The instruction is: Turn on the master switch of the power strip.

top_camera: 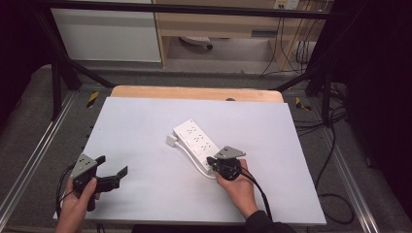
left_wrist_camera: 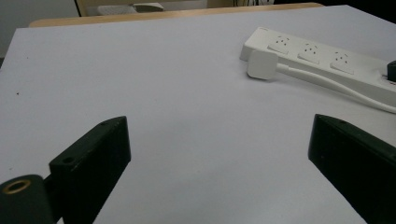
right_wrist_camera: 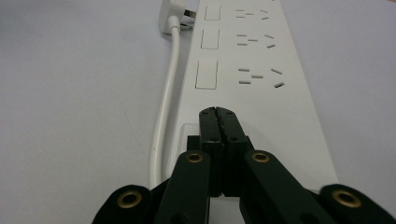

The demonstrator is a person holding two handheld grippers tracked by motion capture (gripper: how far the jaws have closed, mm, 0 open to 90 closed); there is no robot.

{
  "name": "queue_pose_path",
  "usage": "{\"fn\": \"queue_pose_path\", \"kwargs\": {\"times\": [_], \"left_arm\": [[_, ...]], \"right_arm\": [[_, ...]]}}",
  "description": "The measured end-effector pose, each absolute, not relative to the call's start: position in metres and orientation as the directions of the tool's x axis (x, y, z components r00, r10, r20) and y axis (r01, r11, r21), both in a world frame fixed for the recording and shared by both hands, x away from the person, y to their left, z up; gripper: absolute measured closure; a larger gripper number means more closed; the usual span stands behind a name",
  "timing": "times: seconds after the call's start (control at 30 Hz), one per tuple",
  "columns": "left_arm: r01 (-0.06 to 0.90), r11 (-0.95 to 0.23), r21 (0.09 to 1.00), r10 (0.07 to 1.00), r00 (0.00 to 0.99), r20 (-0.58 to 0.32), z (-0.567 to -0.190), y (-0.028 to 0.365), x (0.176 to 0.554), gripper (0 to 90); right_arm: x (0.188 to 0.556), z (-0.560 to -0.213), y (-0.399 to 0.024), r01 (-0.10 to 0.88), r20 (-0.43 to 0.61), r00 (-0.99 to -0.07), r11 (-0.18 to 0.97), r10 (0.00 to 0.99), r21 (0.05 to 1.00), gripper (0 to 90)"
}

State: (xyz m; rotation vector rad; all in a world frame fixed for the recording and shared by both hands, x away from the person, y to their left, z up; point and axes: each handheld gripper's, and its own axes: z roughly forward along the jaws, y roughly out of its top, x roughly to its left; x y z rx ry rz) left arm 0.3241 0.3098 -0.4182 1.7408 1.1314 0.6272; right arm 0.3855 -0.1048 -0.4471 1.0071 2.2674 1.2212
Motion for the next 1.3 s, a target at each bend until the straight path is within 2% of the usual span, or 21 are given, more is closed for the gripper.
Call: {"fn": "queue_pose_path", "kwargs": {"times": [1.3], "left_arm": [[0.429,-0.138,0.893,0.894,0.441,-0.074,-0.4203,0.3092,0.3261,5.7]], "right_arm": [[0.3898,-0.4481,-0.1119,0.428,0.068,-0.668,0.309,0.741,0.849,89.9]]}}
